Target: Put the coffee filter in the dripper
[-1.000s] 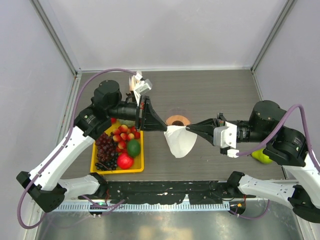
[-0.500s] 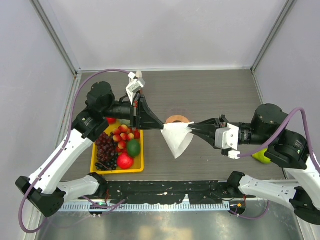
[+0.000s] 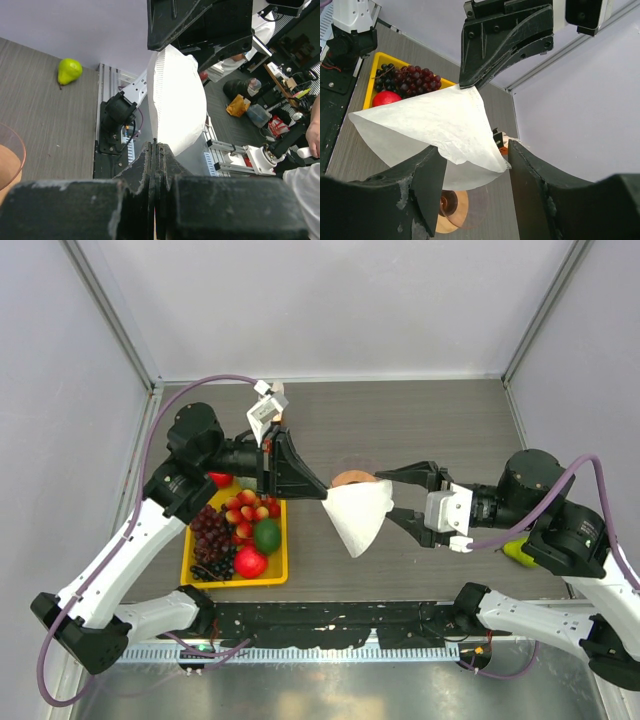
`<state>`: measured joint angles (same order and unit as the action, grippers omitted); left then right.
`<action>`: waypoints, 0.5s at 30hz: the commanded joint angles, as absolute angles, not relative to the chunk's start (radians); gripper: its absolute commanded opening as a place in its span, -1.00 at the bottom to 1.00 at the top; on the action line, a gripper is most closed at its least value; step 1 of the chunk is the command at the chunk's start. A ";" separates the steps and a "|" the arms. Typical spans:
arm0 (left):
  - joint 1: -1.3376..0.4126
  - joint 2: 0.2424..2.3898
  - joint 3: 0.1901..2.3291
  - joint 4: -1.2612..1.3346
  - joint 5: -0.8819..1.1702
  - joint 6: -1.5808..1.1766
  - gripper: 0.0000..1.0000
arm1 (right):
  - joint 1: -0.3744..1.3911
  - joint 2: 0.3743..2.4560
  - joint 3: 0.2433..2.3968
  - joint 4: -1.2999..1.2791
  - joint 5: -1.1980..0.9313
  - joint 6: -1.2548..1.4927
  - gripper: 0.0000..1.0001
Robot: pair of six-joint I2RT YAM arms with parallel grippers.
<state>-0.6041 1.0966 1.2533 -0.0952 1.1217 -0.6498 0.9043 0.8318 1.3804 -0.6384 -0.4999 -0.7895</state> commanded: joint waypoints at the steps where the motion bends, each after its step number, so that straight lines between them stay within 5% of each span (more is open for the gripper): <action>1: -0.620 1.081 1.249 -0.026 1.166 -0.680 -1.00 | 0.908 0.841 1.381 -0.548 -0.505 -0.804 0.11; 15: -0.650 1.117 1.273 -0.029 1.166 -0.686 -1.00 | 0.907 0.874 1.397 -0.529 -0.577 -0.824 0.05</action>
